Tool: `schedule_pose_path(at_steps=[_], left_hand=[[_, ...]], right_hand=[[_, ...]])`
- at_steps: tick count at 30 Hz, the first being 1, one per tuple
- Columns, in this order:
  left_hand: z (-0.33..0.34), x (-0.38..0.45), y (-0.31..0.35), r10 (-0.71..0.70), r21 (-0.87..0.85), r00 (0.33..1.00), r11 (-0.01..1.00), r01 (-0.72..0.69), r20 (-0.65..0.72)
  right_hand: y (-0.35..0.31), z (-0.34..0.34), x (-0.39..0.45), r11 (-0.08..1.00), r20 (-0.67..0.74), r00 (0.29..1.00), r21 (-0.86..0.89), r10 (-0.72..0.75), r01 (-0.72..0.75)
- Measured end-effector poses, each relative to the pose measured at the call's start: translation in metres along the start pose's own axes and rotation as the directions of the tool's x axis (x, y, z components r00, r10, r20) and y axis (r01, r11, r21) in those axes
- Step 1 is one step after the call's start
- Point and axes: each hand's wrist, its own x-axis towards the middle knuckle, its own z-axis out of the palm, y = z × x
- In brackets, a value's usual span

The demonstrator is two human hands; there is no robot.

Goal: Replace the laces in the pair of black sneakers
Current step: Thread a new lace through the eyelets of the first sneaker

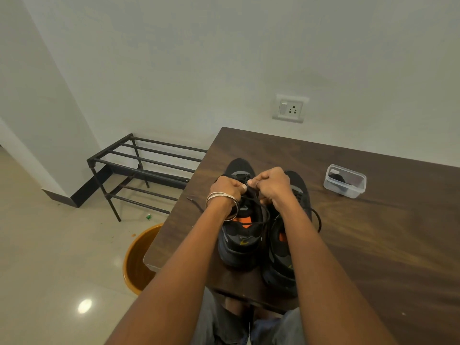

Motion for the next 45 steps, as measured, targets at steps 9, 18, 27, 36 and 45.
schedule_pose_path(at_steps=[9,18,27,36,45], left_hand=[[-0.018,-0.013,-0.005,0.12,0.142,0.993,0.983,-0.117,-0.013],[-0.019,-0.024,-0.007,-0.018,0.386,0.994,0.921,0.057,-0.104],[-0.021,-0.016,-0.014,-0.091,0.122,0.995,0.989,0.086,0.035],[-0.019,-0.019,-0.013,-0.088,-0.045,0.996,0.995,0.089,0.03],[-0.02,-0.016,-0.013,-0.04,-0.048,0.998,0.998,0.043,0.056]], right_hand=[[-0.007,0.003,0.008,0.997,-0.11,0.994,-0.081,-0.012,0.003],[-0.051,-0.05,-0.035,0.665,-0.405,0.911,0.661,-0.075,0.348],[-0.039,-0.057,-0.035,0.924,-0.183,0.906,-0.105,-0.38,0.367],[-0.021,-0.018,-0.015,0.873,0.065,0.985,-0.456,-0.159,0.172],[-0.045,-0.06,-0.032,0.4,-0.164,0.984,0.899,-0.066,0.177]])
